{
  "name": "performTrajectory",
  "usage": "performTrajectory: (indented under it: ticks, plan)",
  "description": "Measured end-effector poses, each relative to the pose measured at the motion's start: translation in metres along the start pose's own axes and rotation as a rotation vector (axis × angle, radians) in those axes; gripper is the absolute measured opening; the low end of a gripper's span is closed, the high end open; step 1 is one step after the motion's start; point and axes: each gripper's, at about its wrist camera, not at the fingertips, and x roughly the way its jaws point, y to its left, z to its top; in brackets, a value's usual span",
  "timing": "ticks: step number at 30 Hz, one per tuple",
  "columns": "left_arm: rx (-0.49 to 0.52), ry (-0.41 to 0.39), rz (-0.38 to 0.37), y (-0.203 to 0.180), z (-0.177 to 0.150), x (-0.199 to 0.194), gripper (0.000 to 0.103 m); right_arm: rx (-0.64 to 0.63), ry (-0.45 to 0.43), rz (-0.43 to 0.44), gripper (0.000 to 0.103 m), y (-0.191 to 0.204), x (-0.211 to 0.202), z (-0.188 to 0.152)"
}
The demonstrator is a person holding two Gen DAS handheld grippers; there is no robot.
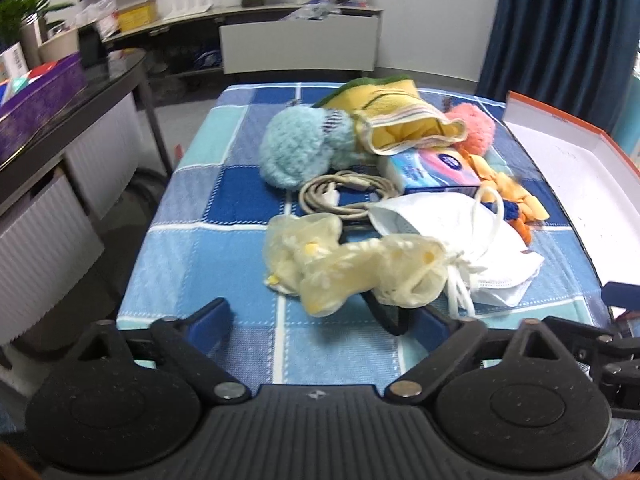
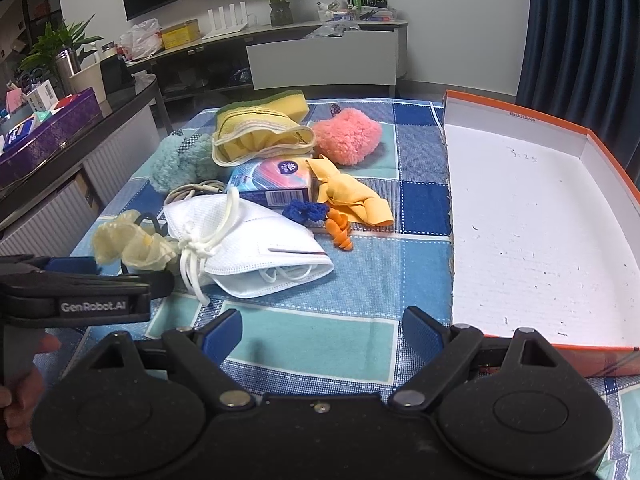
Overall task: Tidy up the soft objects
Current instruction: 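Grasp the yellow gloves with the left tool while the right tool grasps the white pouch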
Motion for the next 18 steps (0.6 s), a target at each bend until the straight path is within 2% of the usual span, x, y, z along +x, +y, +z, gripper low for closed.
performTrajectory:
  ticks: [2,4,5,7,10,18]
  plan:
    - [0.015,-0.024,-0.004,-0.001,-0.001,0.000,0.073,-0.004,0.000,0.001,0.102,0.000,0.001,0.000]
    - [0.021,-0.043,-0.026,0.000,0.000,-0.001,0.048,-0.005,-0.001,0.005,0.102,-0.001,0.001,0.001]
    - [0.015,-0.048,-0.035,0.001,0.001,-0.002,0.043,-0.005,-0.003,0.010,0.102,-0.001,0.001,0.001]
    - [0.014,-0.056,-0.043,0.002,0.001,-0.002,0.027,-0.007,-0.005,0.020,0.102,-0.002,0.001,0.003]
    - [0.013,-0.069,-0.052,0.004,0.000,-0.004,0.015,-0.026,-0.011,0.032,0.102,0.000,0.002,0.005]
    - [0.022,-0.095,-0.096,0.010,-0.005,-0.018,0.011,-0.091,-0.025,0.066,0.102,0.006,-0.010,0.004]
